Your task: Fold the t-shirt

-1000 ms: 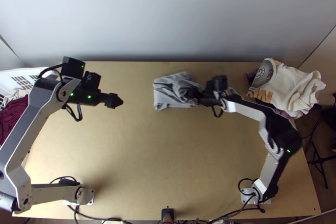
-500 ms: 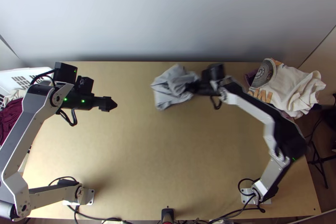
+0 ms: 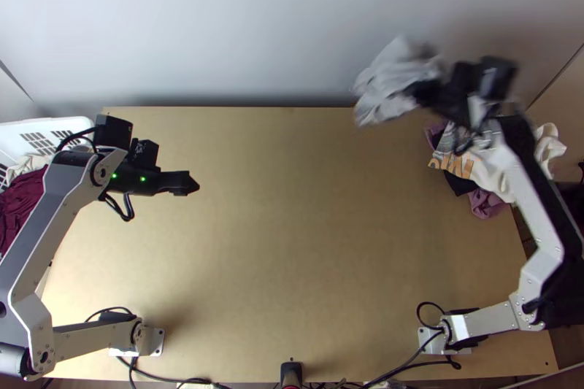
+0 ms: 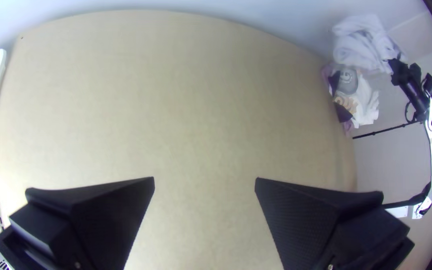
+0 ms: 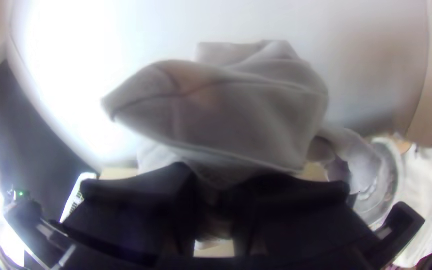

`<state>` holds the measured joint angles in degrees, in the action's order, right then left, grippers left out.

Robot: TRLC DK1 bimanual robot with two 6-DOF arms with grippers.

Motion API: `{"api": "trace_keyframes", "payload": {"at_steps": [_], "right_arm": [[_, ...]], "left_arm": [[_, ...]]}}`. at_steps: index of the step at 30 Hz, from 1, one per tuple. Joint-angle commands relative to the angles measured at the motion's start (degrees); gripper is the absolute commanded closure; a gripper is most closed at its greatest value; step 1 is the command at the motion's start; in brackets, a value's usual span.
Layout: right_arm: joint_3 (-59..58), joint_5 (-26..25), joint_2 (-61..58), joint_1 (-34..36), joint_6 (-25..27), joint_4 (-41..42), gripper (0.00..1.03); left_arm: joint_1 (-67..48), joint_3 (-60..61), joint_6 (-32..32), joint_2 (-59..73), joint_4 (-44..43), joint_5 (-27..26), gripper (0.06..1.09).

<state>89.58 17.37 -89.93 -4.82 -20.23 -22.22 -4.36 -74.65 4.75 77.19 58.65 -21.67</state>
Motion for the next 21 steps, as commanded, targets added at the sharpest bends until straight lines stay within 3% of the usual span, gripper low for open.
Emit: {"api": "trace_keyframes", "payload": {"at_steps": [1, 10, 21], "right_arm": [[6.92, 0.12, 2.04, 12.47, 4.06, -1.16, 1.00], [6.48, 1.27, -3.23, 27.93, 11.53, -0.19, 1.00], [-8.02, 1.79, 0.99, 32.24, 13.99, 1.74, 1.00]], "left_arm": [[0.23, 3.20, 1.22, -1.34, -1.17, -1.53, 0.11], [0.41, 9.00, 4.12, -7.75, -4.78, -2.67, 0.11], [5.77, 11.28, 3.68, -13.99, -5.13, -2.85, 0.11]]}}
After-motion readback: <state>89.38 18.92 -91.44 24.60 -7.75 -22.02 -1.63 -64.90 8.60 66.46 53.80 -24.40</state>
